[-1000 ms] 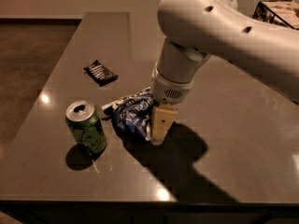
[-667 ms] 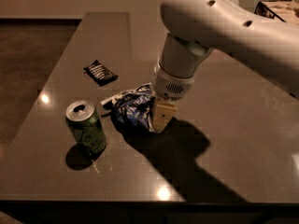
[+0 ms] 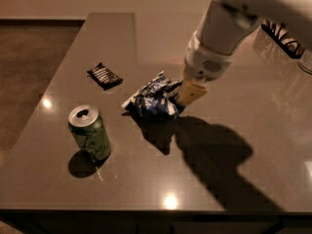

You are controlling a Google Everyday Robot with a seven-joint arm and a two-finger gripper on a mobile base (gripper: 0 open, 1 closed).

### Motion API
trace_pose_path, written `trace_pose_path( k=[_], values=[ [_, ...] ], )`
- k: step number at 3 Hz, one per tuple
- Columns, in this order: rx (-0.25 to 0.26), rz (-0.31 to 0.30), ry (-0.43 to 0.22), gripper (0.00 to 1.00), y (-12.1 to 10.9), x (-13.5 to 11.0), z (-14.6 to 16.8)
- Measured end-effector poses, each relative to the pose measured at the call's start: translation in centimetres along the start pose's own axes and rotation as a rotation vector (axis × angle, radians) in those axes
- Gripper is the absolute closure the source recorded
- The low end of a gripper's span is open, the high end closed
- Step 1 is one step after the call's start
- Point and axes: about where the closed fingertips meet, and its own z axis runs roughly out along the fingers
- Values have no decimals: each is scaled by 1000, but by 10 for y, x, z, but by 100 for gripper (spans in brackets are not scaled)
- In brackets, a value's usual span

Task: Pick blue chip bag

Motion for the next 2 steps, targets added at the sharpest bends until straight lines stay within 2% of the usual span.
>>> trace_pose_path(
  k=[1,2],
  values=[
    [11,-41,-66,100,-20,10,-40],
    [17,-76,-136,100,-37,14,-74]
  ],
)
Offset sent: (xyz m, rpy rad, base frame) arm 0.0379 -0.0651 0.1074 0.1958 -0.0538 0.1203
